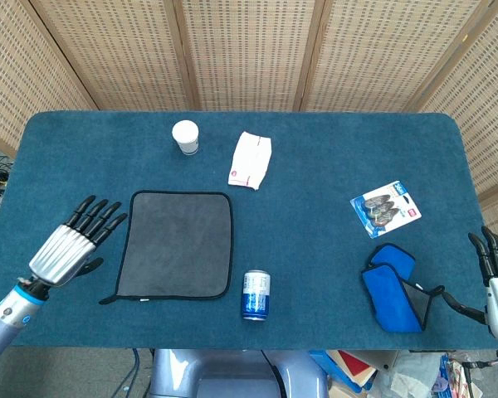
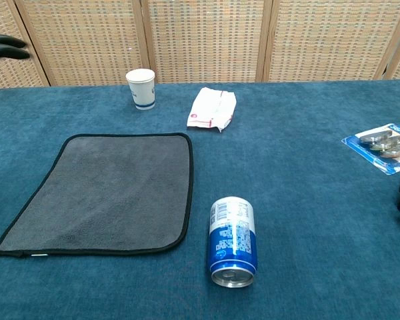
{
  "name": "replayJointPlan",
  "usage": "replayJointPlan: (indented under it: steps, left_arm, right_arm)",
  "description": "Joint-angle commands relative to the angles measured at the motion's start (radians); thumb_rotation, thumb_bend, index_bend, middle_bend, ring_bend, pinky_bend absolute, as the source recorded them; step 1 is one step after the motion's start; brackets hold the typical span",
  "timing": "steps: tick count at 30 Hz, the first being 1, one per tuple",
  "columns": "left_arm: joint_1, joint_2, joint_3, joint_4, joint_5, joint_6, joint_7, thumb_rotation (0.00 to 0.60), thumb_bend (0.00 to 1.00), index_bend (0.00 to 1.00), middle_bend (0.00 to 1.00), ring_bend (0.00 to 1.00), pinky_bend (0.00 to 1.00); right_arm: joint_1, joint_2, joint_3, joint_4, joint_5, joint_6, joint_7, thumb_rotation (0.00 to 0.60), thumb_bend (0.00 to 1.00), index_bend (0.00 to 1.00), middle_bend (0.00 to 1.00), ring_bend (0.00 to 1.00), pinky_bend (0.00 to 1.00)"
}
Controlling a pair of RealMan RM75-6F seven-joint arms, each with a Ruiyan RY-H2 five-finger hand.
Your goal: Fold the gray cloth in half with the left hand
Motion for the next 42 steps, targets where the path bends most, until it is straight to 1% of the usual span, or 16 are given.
replayJointPlan:
  steps: [1,7,14,17,19,25,32,38,42]
  left_arm:
    - [-0.129,-0.067,-0.012,0.100,0.069,-0.111,0.004,0.600,0.19,0.08,0.00,0.00,0.00]
    - [-0.283,-0.129,-0.011,0.159,0.087,-0.257,0.021,0.600,0.20,0.18,0.00,0.00,0.00]
    - [-0.426,-0.206,-0.004,0.190,0.071,-0.403,0.028,0.600,0.25,0.23,0.00,0.00,0.00]
    - [-0.475,-0.238,-0.003,0.208,0.068,-0.447,0.053,0.600,0.26,0.27,0.00,0.00,0.00]
    - [-0.509,-0.259,-0.001,0.219,0.068,-0.472,0.067,0.600,0.26,0.27,0.00,0.00,0.00]
    - [-0.593,-0.291,0.015,0.227,0.052,-0.556,0.084,0.600,0.26,0.27,0.00,0.00,0.00]
    - [-0.651,-0.332,0.028,0.234,0.018,-0.641,0.092,0.600,0.26,0.28,0.00,0.00,0.00]
    - [-0.692,-0.391,0.039,0.276,-0.002,-0.696,0.120,0.600,0.27,0.28,0.00,0.00,0.00]
    - [-0.715,-0.439,0.043,0.316,-0.014,-0.710,0.135,0.600,0.27,0.28,0.00,0.00,0.00]
  right_arm:
    - [0.010,-0.014,0.012,0.011,0.027,-0.019,-0.030,0.600,0.00,0.00,0.00,0.00,0.00]
    - [0.023,-0.032,0.032,0.027,0.081,-0.049,-0.069,0.600,0.00,0.00,0.00,0.00,0.00]
    - [0.029,-0.040,0.049,0.043,0.126,-0.070,-0.082,0.600,0.00,0.00,0.00,0.00,0.00]
    - [0.032,-0.043,0.054,0.049,0.140,-0.077,-0.089,0.600,0.00,0.00,0.00,0.00,0.00]
    - [0.033,-0.045,0.058,0.054,0.151,-0.082,-0.093,0.600,0.00,0.00,0.00,0.00,0.00]
    - [0.036,-0.045,0.063,0.064,0.174,-0.101,-0.083,0.600,0.00,0.00,0.00,0.00,0.00]
    - [0.032,-0.042,0.072,0.075,0.197,-0.107,-0.063,0.600,0.00,0.00,0.00,0.00,0.00]
    - [0.026,-0.039,0.072,0.090,0.212,-0.114,-0.044,0.600,0.00,0.00,0.00,0.00,0.00]
    - [0.021,-0.039,0.073,0.098,0.215,-0.113,-0.032,0.600,0.00,0.00,0.00,0.00,0.00]
